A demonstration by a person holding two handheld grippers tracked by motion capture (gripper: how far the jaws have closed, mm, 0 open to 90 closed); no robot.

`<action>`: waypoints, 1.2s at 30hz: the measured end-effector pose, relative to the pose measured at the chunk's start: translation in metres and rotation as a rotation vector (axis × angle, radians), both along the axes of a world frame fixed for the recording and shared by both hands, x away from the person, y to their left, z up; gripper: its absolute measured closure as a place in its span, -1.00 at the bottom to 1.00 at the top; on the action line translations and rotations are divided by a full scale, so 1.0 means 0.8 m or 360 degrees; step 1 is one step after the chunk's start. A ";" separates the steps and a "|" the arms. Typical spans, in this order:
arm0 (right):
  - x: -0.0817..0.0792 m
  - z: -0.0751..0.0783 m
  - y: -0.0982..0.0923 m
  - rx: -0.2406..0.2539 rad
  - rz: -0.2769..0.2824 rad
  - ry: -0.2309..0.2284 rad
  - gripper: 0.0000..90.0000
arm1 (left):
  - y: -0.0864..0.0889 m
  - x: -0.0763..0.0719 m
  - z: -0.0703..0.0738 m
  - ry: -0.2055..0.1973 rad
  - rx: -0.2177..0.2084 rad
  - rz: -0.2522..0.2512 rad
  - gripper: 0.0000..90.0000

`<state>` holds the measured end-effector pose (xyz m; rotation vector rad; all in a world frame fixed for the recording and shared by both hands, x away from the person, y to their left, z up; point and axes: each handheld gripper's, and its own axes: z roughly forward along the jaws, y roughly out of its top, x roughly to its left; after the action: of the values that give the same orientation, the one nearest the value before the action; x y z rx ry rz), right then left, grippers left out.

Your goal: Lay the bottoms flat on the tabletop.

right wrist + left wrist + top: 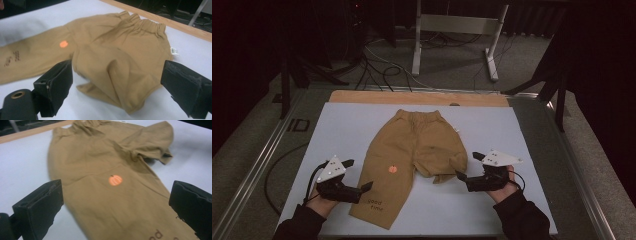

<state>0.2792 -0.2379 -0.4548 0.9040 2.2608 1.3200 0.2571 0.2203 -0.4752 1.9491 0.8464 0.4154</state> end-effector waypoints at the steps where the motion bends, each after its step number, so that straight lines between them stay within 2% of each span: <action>1: -0.002 -0.003 -0.001 -0.0013 -0.0011 -0.0018 -0.76 | 0.002 0.000 -0.001 0.0006 -0.0002 0.0015 -0.99; 3: -0.004 -0.005 -0.003 -0.0012 -0.0014 -0.0022 -0.76 | 0.005 0.001 -0.003 -0.0005 -0.0006 0.0026 -0.99; 4: -0.005 -0.008 -0.006 -0.0031 0.0015 -0.0034 -0.76 | 0.006 0.001 -0.003 -0.0001 -0.0005 0.0030 -0.99; 6: -0.005 -0.013 -0.009 -0.0014 0.0036 -0.0014 -0.76 | 0.009 0.001 -0.003 -0.0020 -0.0009 0.0046 -0.99; 11: 0.000 -0.025 -0.016 -0.0063 0.0015 -0.0008 -0.76 | 0.017 -0.001 -0.005 -0.0037 -0.0002 0.0094 -0.99; 13: 0.004 -0.032 -0.018 -0.0082 0.0002 0.0024 -0.76 | 0.019 -0.002 -0.007 -0.0035 -0.0014 0.0113 -0.99; 17: 0.010 -0.046 -0.016 -0.0130 -0.0012 0.0038 -0.77 | 0.018 -0.004 -0.010 -0.0030 -0.0020 0.0123 -0.99; 21: 0.015 -0.053 -0.016 -0.0078 -0.0036 0.0091 -0.77 | 0.015 -0.007 -0.009 -0.0039 -0.0030 0.0120 -0.99; 25: 0.015 -0.058 -0.011 -0.0114 -0.0034 0.0122 -0.75 | 0.011 -0.011 -0.008 -0.0040 -0.0029 0.0107 -0.99; 26: 0.015 -0.060 -0.009 -0.0138 -0.0033 0.0108 -0.66 | 0.010 -0.011 -0.008 -0.0039 -0.0027 0.0100 -0.99; 28: 0.018 -0.064 -0.003 -0.0174 -0.0034 0.0119 -0.61 | 0.006 -0.012 -0.009 -0.0035 -0.0022 0.0083 -0.99; 29: 0.020 -0.070 0.002 -0.0231 -0.0036 0.0123 -0.38 | 0.005 -0.012 -0.009 -0.0035 -0.0013 0.0074 -0.99; 30: 0.021 -0.073 0.004 -0.0268 -0.0025 0.0131 -0.26 | 0.003 -0.013 -0.010 -0.0036 -0.0002 0.0065 -0.99; 31: 0.021 -0.073 0.004 -0.0268 -0.0025 0.0131 -0.26 | 0.003 -0.013 -0.010 -0.0036 -0.0002 0.0065 -0.99; 32: 0.022 -0.076 0.006 -0.0310 -0.0044 0.0132 -0.12 | 0.002 -0.013 -0.010 -0.0036 0.0002 0.0061 -0.99; 33: 0.024 -0.078 0.007 -0.0316 -0.0056 0.0157 0.15 | 0.002 -0.014 -0.011 -0.0036 0.0008 0.0061 -0.99; 34: 0.024 -0.078 0.007 -0.0316 -0.0056 0.0157 0.15 | 0.002 -0.014 -0.011 -0.0032 0.0011 0.0057 -0.99; 35: 0.025 -0.078 0.007 -0.0348 -0.0080 0.0148 0.25 | 0.001 -0.014 -0.012 -0.0030 0.0009 0.0056 -0.99; 36: 0.026 -0.078 0.006 -0.0324 -0.0090 0.0159 0.33 | 0.001 -0.014 -0.012 -0.0031 0.0010 0.0056 -0.99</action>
<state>0.3000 -0.2328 -0.5170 0.9716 2.3741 1.0190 0.2461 0.2210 -0.4848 1.9355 0.8687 0.4576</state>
